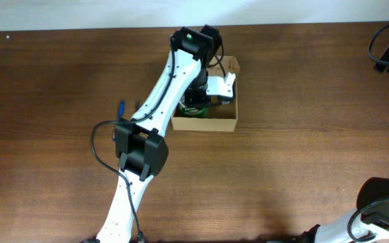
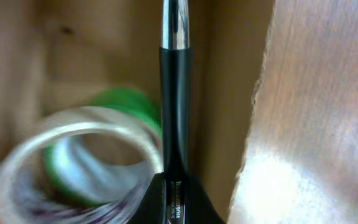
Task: Pack container
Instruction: 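Carry black pen into the box and release it, then move left gripper to the blue pen and grasp it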
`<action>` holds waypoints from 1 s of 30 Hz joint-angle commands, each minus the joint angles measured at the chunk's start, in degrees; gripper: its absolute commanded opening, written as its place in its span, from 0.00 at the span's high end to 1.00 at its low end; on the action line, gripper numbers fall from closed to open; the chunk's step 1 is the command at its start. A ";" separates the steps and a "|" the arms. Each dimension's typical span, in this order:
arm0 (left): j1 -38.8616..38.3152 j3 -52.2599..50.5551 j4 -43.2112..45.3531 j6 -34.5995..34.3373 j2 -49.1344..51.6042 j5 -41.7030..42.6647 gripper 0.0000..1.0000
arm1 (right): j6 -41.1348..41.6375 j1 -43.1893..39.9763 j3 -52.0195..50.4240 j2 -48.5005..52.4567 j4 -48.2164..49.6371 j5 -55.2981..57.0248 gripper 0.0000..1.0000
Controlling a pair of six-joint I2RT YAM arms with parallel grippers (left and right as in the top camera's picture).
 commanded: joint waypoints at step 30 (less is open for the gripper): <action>9.66 -7.41 15.52 -35.10 -36.94 -13.88 0.38 | 0.09 -0.07 0.13 0.22 0.07 -0.55 0.01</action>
